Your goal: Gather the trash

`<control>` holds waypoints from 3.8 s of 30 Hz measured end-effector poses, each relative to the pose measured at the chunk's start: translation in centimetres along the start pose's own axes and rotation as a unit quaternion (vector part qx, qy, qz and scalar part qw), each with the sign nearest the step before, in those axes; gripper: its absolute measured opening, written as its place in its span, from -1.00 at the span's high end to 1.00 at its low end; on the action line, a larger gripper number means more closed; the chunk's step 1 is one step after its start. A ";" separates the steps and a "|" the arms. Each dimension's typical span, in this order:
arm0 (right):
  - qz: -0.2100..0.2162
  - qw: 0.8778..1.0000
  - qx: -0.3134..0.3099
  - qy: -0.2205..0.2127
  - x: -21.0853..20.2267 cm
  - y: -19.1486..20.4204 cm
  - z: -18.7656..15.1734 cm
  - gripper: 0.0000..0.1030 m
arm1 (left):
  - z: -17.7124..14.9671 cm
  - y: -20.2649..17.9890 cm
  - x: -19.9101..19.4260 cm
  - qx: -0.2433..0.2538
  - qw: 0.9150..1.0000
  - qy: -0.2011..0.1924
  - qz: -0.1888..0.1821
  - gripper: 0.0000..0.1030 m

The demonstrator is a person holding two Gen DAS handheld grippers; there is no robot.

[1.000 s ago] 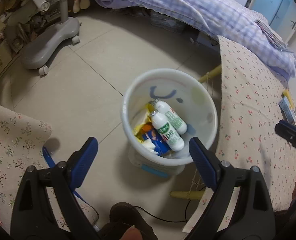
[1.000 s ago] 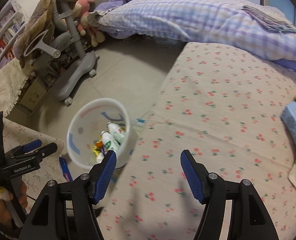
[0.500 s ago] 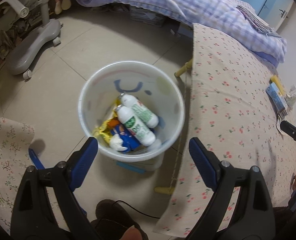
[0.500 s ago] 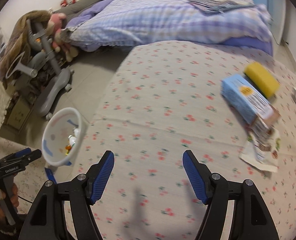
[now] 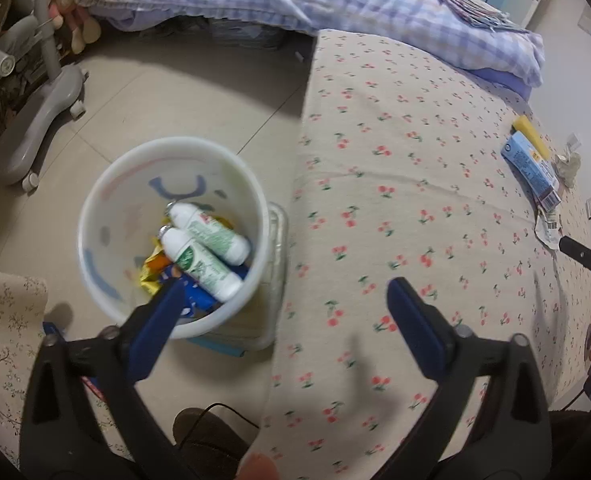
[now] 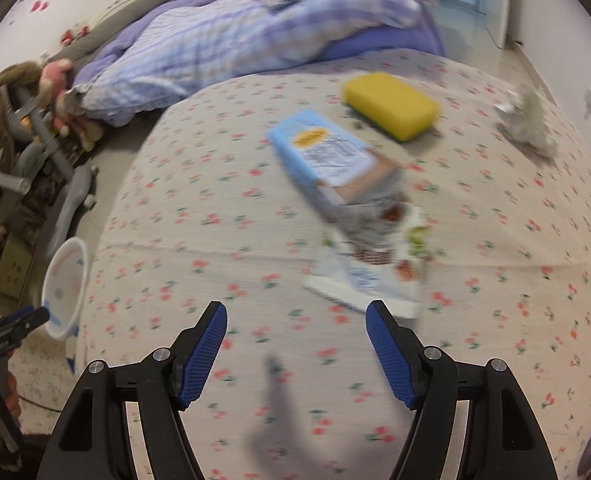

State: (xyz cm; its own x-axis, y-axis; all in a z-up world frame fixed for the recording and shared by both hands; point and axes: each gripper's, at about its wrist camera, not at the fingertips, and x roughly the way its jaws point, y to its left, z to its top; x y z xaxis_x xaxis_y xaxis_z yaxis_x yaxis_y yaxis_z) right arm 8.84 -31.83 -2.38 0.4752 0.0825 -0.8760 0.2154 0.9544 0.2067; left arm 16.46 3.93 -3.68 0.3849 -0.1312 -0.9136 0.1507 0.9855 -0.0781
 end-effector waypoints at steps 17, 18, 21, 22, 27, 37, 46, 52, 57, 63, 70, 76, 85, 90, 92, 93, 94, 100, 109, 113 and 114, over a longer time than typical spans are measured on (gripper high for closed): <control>-0.049 0.994 0.091 0.025 4.2 -3.5 2.8 -0.55 | 0.9 -4.6 1.3 0.022 1.000 0.010 -0.009 -0.97; -0.055 0.994 0.091 0.028 4.6 -3.5 2.8 -0.58 | 0.9 -4.7 1.4 0.022 1.000 0.010 -0.009 -0.97; -0.087 0.993 0.072 0.024 5.0 -3.0 3.0 -0.60 | 0.9 -5.3 1.5 0.023 1.000 0.012 -0.009 -0.97; -0.091 0.993 0.068 0.024 5.0 -3.0 2.9 -0.60 | 0.9 -5.5 1.5 0.023 1.000 0.012 -0.009 -0.97; -0.084 0.994 0.062 0.026 4.1 -4.0 2.6 -0.08 | 1.2 -7.7 1.0 0.036 0.999 0.001 -0.006 -0.97; -0.034 0.996 0.082 0.023 0.2 -8.4 -0.1 0.63 | 2.3 -15.4 0.9 0.092 0.996 0.000 -0.021 -0.97; -0.001 0.994 0.112 -0.013 -2.8 -13.0 -0.8 0.80 | 5.5 -23.9 2.5 0.074 0.995 0.004 -0.063 -0.97; -0.005 0.988 0.150 -0.019 -3.3 -16.3 -1.1 0.41 | 7.7 -29.0 4.7 0.055 0.994 0.020 -0.090 -0.97; -0.009 0.984 0.173 -0.030 -3.8 -18.2 -1.3 -0.12 | 8.7 -31.4 6.7 0.027 0.996 0.029 -0.083 -0.95; 0.000 0.984 0.176 -0.031 -3.8 -18.5 -1.3 -0.25 | 8.9 -32.1 8.9 0.016 0.996 0.057 -0.063 -0.60; 0.011 0.986 0.163 -0.030 -3.0 -17.2 -0.7 -0.43 | 8.6 -29.6 8.1 0.044 0.996 0.046 -0.062 -0.29; 0.026 0.990 0.133 -0.023 -1.9 -14.9 0.4 -0.67 | 7.8 -25.9 6.7 0.052 0.996 0.035 -0.067 -0.28; -0.008 0.997 0.071 0.002 1.0 -10.9 1.4 -0.78 | 5.7 -21.2 3.9 0.088 0.995 0.012 -0.053 -0.26; -0.043 0.998 0.051 0.015 2.7 -9.7 1.3 -0.86 | 4.5 -18.4 2.7 0.092 0.994 -0.001 -0.051 -0.24; -0.061 0.998 0.030 0.018 3.3 -8.9 1.2 -0.97 | 3.9 -16.9 2.1 0.088 0.995 -0.007 -0.055 -0.22; -0.075 0.997 0.016 0.021 3.6 -8.5 1.0 -1.00 | 3.6 -16.4 2.0 0.085 0.995 -0.009 -0.057 -0.22; -0.091 0.996 0.002 0.018 3.7 -8.0 0.7 -1.00 | 3.3 -15.7 1.8 0.081 0.995 -0.010 -0.060 -0.22; -0.112 0.993 0.014 -0.026 3.7 -7.9 0.0 -1.00 | 2.1 -12.4 1.4 0.054 0.995 -0.012 -0.077 -0.21; -0.098 0.995 0.028 -0.014 3.4 -7.7 1.2 -1.00 | 1.6 -9.3 -0.4 0.022 0.994 -0.036 -0.103 -0.12; -0.086 0.995 0.049 -0.023 2.9 -7.7 1.4 -0.64 | 1.5 -7.8 -0.5 0.009 0.993 -0.030 -0.114 0.40; -0.083 0.995 0.050 -0.025 2.8 -7.5 1.4 -0.40 | 1.4 -7.5 -0.4 0.007 0.993 -0.028 -0.114 0.40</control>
State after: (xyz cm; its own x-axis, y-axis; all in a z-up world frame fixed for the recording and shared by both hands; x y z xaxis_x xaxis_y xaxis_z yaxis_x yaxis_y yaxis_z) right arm 9.79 -39.17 -5.77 0.4673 -0.0903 -0.8795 0.3763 0.9205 0.1055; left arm 16.47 -3.54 -2.18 0.3893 -0.3576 -0.8488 0.2531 0.9276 -0.2747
